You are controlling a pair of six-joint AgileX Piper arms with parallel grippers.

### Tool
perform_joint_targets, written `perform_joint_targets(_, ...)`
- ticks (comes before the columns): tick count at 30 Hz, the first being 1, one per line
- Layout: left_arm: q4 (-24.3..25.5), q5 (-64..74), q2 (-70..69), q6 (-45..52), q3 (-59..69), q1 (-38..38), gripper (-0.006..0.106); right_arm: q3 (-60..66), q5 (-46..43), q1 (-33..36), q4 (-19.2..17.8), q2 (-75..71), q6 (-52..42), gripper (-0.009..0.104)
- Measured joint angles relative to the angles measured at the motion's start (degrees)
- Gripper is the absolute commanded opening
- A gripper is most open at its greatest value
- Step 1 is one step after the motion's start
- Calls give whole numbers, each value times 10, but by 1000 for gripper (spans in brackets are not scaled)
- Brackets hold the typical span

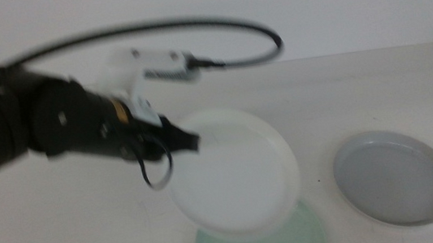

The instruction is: Stack the three bowls on top of each other.

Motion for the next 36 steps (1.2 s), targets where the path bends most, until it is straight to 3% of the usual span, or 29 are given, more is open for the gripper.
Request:
perform_joint_targets(9,-44,-87,-1,0,92,-65,0,0,0,0,0,0,0,50)
perform_joint_targets(18,-101,-140,33,0,133,-72,0,0,0,0,0,0,0,50)
perform_joint_targets(25,-115,-144,62,0,136,-72,3,0,0,0,0,0,0,50)
perform_joint_targets(29,-116,-145,65,-1,136,-72,24,0,0,0,0,0,0,50)
perform_joint_targets(34,-117,-148,65,3,136,-72,81,0,0,0,0,0,0,50)
perform_joint_targets(36,-117,-145,58,12,136,-72,99,0,0,0,0,0,0,50)
